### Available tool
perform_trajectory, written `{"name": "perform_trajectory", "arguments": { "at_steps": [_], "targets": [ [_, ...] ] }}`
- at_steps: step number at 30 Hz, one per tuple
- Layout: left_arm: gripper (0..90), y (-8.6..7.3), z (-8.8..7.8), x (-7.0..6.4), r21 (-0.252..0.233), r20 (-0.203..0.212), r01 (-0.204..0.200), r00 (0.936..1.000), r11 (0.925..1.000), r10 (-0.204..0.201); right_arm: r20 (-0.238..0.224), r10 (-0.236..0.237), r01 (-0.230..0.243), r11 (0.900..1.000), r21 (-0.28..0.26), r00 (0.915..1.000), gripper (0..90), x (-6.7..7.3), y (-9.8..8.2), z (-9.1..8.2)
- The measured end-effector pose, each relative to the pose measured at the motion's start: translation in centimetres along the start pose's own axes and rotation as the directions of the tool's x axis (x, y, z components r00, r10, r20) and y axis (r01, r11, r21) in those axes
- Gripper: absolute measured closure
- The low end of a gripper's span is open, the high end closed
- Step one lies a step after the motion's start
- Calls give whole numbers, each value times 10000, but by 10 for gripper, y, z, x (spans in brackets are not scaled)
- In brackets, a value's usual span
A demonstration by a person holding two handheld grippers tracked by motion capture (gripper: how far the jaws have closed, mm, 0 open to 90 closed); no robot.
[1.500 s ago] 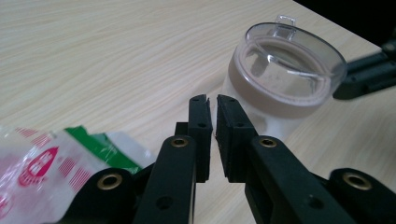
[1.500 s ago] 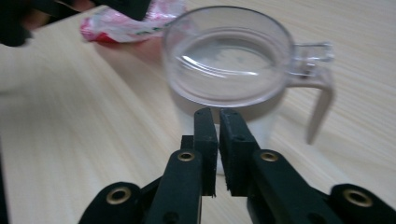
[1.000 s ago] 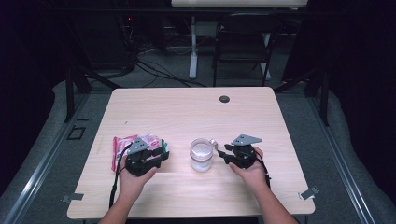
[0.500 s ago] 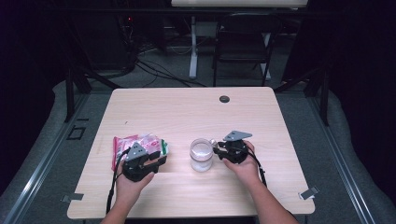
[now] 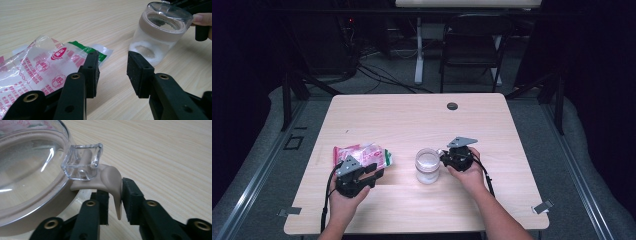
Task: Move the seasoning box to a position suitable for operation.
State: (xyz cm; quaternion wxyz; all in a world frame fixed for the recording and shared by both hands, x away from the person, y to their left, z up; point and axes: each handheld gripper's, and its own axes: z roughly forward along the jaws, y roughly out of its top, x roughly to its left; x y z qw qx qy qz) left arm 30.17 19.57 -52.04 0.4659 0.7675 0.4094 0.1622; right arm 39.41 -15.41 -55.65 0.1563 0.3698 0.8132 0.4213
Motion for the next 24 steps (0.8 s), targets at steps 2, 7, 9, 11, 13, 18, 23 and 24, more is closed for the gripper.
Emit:
{"name": "perform_trajectory", "arguments": {
  "at_steps": [2,7,9,11,13,18,23,24],
  "targets": [
    [625,0,0,0,-29,-7,36,10000,10000,-36,101,-61,61,10000,7,9999,805,0,0,-1],
    [655,1,3,-2,-48,266,4,9996,10000,-2,285,-177,175,9998,90,9994,819,3,0,-3],
    [656,2,4,-3,-44,323,-24,9995,10000,25,412,-226,220,9996,162,9989,821,5,0,-4],
    [654,4,7,-4,-37,372,-72,9993,10000,74,481,-222,212,9996,207,9986,820,6,-1,-6],
    [633,7,13,-5,-78,467,-112,9988,9999,116,756,-179,151,9992,374,9970,817,11,-5,-13],
    [627,12,21,-7,-39,613,-214,9979,9998,216,1093,-20,-42,9984,567,9940,798,21,-14,-28],
    [625,24,37,-14,-13,1129,-361,9930,9993,361,921,125,-184,9978,637,9957,764,32,-23,-41],
    [626,24,37,-14,-13,1129,-361,9930,9993,361,921,125,-184,9978,637,9957,764,32,-23,-41]
  ]
}}
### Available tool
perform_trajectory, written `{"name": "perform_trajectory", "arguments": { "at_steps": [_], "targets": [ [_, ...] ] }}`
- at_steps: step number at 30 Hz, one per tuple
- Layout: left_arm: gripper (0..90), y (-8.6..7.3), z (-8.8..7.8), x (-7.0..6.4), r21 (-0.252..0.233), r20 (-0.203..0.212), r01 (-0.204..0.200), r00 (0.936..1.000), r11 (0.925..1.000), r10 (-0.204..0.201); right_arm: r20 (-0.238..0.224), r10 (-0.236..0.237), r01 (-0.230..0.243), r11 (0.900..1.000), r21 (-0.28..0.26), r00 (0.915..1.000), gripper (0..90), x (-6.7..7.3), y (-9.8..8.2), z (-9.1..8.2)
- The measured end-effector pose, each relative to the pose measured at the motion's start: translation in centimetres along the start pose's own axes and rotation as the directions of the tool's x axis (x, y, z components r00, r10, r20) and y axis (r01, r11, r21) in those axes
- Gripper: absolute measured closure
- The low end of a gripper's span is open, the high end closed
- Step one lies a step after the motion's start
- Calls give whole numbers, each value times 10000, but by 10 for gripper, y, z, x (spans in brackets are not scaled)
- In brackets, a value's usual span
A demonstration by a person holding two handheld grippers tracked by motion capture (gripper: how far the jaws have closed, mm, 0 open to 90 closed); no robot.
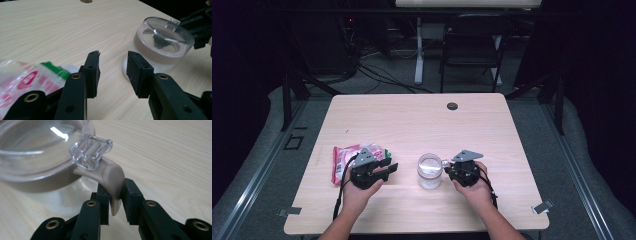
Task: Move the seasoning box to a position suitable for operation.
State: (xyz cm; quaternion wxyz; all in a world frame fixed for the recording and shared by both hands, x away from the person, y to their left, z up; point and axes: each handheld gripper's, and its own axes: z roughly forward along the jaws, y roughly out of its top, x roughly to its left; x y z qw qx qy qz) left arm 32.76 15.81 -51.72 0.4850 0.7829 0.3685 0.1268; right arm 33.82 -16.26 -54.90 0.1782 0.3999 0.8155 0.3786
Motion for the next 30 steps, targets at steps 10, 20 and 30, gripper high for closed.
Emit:
{"name": "perform_trajectory", "arguments": {
  "at_steps": [10,20,30],
  "targets": [
    [625,12,21,-6,-1,446,-252,9987,9997,251,54,-8,11,9990,-437,10000,691,3,-12,-31],
    [574,14,23,-11,-121,411,-362,9985,9993,367,-208,983,-1003,9832,-1524,9949,626,-8,-7,-56],
    [683,10,21,-11,62,531,214,9984,9998,-217,-143,1330,-1336,9773,-1642,9910,604,-10,8,-57]
  ]
}}
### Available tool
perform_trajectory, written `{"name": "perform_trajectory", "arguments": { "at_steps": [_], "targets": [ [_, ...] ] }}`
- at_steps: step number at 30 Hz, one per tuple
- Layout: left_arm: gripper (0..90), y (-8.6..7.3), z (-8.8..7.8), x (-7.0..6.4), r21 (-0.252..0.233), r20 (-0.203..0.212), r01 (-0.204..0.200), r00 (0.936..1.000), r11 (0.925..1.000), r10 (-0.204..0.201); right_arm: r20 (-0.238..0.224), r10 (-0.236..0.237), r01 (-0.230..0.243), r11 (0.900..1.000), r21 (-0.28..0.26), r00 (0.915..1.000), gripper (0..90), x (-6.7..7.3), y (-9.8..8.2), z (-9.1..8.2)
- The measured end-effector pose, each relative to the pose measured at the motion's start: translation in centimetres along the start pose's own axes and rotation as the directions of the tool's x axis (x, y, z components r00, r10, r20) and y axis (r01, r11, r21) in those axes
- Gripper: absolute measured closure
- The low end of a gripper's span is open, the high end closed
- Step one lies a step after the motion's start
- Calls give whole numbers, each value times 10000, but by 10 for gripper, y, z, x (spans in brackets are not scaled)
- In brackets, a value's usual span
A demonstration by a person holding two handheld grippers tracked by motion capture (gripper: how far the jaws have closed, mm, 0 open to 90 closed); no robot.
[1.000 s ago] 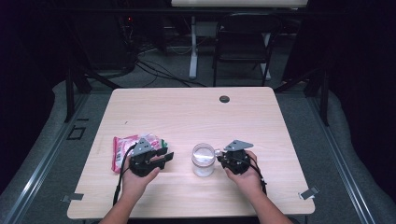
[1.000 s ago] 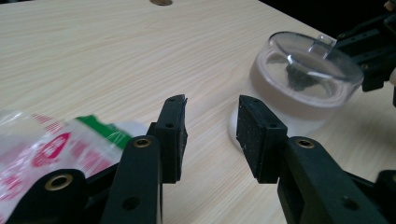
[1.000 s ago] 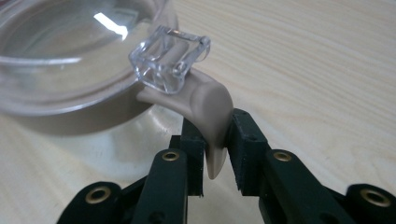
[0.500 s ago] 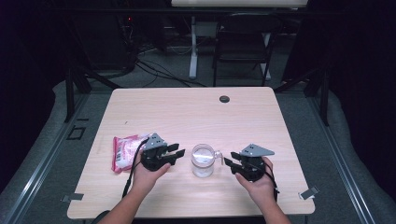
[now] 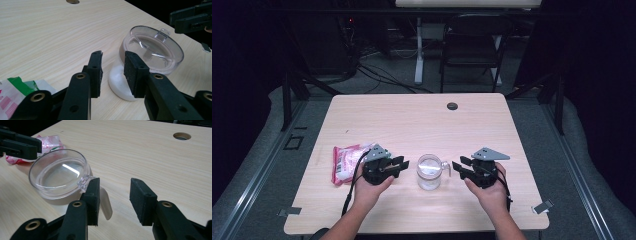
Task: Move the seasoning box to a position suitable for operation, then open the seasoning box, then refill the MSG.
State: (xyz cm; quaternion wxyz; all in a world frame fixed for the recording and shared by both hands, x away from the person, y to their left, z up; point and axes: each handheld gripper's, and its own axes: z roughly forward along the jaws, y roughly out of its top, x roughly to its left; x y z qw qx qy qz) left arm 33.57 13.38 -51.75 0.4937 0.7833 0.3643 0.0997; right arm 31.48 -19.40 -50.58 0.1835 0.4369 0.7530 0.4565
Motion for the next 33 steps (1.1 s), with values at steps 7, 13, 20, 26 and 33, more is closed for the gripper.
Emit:
{"name": "perform_trajectory", "arguments": {
  "at_steps": [7,13,20,26,33],
  "targets": [
    [753,-2,0,-3,111,2,-2,10000,9999,2,-67,135,-136,9998,-109,9999,675,3,11,3],
    [799,-3,0,-6,183,-5,-208,9998,9996,208,-293,60,-69,9995,-322,9996,758,7,15,5],
    [867,-2,2,-6,171,-64,-194,9998,9997,195,-474,298,-314,9989,-345,9984,804,7,17,8],
    [900,-2,5,-9,370,191,-361,9992,9987,354,-451,387,-397,9990,-224,9982,821,8,19,11],
    [900,-4,8,-16,702,452,-759,9963,9946,728,-557,416,-416,9991,14,9976,812,11,17,14]
  ]
}}
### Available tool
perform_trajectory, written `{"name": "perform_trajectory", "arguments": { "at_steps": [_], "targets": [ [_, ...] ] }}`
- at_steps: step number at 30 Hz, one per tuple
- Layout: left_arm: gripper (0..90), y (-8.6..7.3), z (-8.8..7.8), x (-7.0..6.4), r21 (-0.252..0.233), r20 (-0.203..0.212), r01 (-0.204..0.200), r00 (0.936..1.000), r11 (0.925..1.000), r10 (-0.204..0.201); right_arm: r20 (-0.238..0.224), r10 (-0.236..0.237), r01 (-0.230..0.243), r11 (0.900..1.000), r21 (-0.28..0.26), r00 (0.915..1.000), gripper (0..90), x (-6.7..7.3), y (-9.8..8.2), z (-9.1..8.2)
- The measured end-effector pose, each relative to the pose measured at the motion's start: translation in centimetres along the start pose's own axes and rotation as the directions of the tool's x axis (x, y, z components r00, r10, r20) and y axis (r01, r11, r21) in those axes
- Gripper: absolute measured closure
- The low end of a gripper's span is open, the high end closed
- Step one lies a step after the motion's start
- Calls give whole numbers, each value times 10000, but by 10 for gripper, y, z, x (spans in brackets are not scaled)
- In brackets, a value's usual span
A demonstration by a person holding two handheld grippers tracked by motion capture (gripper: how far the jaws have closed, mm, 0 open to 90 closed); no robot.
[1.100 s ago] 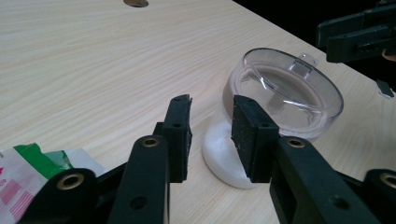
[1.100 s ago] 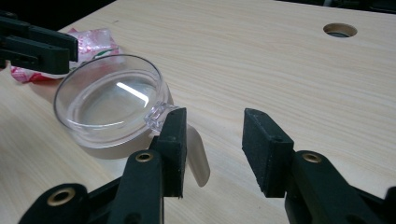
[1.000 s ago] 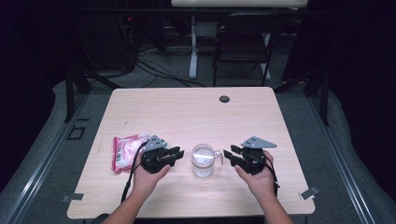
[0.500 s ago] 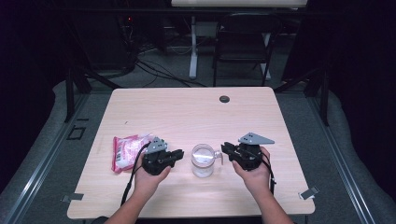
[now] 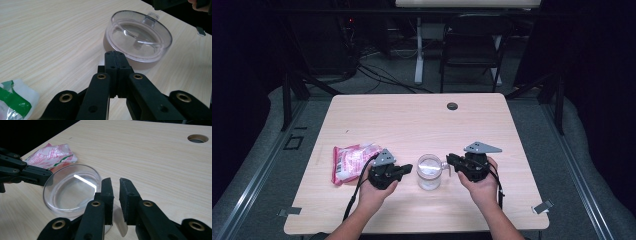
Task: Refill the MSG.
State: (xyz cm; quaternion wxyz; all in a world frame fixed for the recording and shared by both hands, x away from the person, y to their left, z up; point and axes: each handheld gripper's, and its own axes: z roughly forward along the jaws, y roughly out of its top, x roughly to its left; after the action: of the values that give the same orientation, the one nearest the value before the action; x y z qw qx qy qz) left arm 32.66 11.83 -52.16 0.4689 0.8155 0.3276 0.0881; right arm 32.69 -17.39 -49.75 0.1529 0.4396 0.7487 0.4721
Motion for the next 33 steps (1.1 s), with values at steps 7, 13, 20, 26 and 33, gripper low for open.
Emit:
{"name": "perform_trajectory", "arguments": {
  "at_steps": [7,13,20,26,33],
  "targets": [
    [900,-2,1,-3,264,318,-270,9992,9993,261,-66,-67,68,9998,206,10000,822,5,-3,4],
    [900,-3,5,-7,391,554,-409,9977,9984,387,-87,-43,44,9999,157,10000,837,4,-4,3],
    [900,-2,8,-9,474,570,-523,9971,9975,496,-78,-51,52,9999,125,10000,842,4,-5,3],
    [900,-2,7,-10,346,630,-426,9972,9985,404,-74,-68,69,9999,115,9999,843,4,-5,3],
    [900,0,5,-10,210,673,-433,9969,9988,418,-98,-123,124,9998,125,9999,837,4,-5,2]
  ]
}}
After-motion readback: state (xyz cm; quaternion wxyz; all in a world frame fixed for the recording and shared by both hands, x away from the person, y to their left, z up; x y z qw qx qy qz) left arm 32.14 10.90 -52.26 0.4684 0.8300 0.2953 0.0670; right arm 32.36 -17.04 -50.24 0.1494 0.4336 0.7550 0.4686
